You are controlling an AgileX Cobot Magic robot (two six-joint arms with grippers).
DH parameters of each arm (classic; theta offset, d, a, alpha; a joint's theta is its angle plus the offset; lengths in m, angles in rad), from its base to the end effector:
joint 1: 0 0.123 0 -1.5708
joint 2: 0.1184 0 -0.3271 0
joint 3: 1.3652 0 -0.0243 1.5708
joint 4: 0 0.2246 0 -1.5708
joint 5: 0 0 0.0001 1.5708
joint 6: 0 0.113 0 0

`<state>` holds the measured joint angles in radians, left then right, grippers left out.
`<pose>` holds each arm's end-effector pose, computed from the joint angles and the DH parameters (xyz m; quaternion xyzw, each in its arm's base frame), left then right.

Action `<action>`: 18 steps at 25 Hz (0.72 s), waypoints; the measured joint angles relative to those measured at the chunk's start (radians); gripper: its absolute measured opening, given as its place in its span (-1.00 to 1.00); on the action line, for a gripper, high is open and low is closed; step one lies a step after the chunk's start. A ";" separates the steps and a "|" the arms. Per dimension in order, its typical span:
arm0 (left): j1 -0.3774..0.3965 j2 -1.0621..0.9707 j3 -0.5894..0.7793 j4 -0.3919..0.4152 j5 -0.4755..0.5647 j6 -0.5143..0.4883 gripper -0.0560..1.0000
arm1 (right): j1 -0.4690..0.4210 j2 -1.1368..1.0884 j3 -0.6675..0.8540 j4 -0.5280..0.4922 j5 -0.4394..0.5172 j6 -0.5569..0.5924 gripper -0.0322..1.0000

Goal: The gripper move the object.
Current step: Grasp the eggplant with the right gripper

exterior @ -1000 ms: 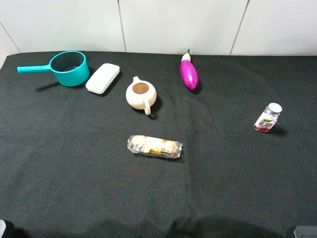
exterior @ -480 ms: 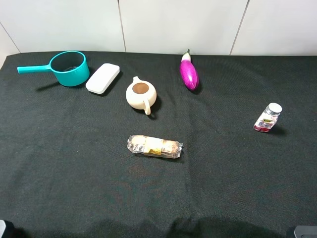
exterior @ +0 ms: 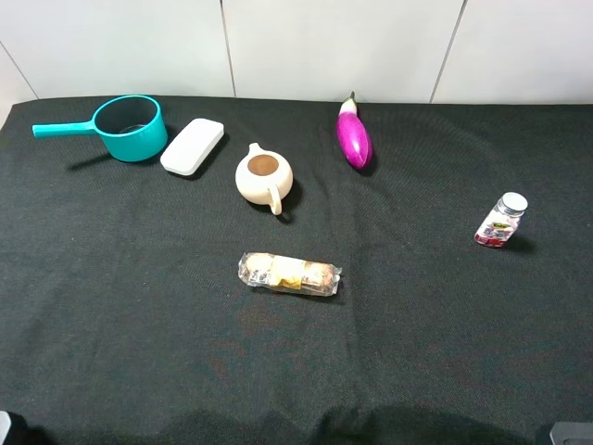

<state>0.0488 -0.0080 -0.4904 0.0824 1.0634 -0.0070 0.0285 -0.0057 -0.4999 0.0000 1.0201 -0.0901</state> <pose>-0.0516 0.0056 0.2517 -0.0254 0.8532 0.0520 0.5183 -0.0495 -0.0014 0.2585 -0.0498 0.8395 -0.0167 0.5408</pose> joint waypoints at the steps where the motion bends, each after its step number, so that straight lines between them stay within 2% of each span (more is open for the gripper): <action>1: 0.000 0.000 0.000 0.000 0.000 0.000 0.98 | 0.000 0.005 0.000 0.000 0.000 0.000 0.41; 8: 0.000 0.000 0.000 0.000 0.000 0.000 0.98 | 0.000 0.218 -0.070 -0.010 -0.003 0.000 0.41; 18: 0.000 0.000 0.000 0.000 0.000 0.000 0.98 | 0.000 0.661 -0.314 -0.042 -0.003 0.000 0.41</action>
<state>0.0488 -0.0080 -0.4904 0.0824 1.0630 -0.0070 0.0285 0.6556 -0.8140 -0.0420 1.0169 -0.0901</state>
